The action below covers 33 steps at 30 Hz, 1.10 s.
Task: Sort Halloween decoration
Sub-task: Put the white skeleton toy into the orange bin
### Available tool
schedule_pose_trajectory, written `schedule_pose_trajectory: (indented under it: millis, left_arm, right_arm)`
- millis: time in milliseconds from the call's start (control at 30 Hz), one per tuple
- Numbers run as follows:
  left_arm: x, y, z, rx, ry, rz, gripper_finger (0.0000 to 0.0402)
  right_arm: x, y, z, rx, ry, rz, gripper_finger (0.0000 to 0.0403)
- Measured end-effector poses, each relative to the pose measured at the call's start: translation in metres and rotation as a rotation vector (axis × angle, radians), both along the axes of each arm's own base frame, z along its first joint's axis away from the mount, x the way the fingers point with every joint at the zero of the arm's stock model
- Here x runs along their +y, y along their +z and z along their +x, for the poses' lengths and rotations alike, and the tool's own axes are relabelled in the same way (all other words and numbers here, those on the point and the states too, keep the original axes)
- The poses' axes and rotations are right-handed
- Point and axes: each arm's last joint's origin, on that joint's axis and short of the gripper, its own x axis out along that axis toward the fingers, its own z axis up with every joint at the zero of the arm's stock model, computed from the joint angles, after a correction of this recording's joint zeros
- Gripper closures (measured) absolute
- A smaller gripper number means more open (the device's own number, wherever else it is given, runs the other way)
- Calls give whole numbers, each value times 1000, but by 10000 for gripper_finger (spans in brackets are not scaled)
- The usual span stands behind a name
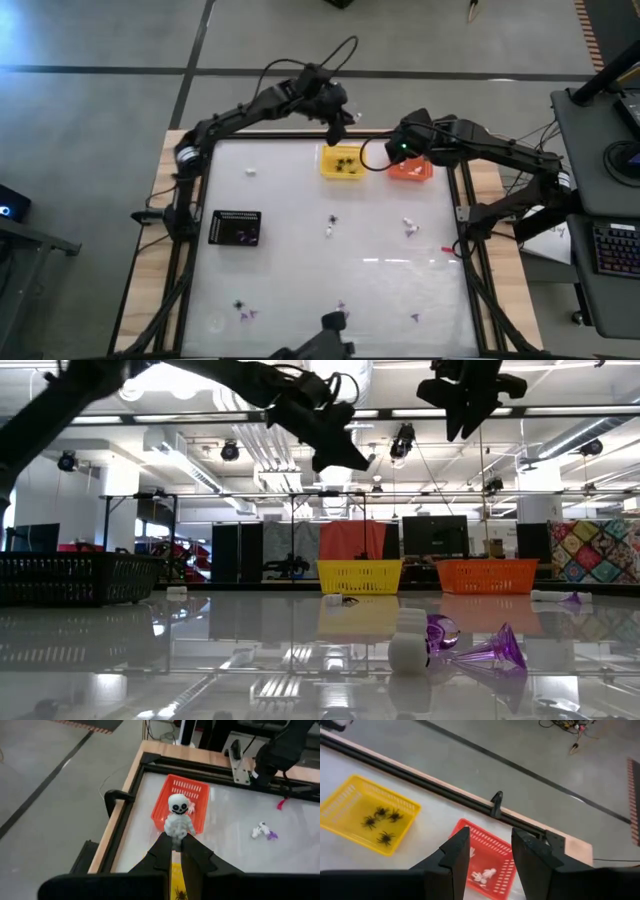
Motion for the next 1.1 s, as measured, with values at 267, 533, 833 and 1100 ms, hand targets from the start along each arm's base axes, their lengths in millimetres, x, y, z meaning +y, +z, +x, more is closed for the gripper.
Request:
schedule_pose_trajectory:
  millis: [267, 533, 833, 1100]
  left_arm:
    - [18, -20, 27, 128, -34, -34, 400]
    - [20, -45, 25, 154, -19, -112, 400]
    - [22, -38, 29, 94, 13, -123, 400]
    - [20, -44, 31, 93, -4, -150, 400]
  right_arm:
    - [0, -12, -6, 66, -17, 0, 266]
    - [-2, -32, -14, 141, -52, 6, 266]
    - [-14, -68, -29, 233, -150, 52, 266]
    - [-11, -93, -47, 221, -240, 124, 266]
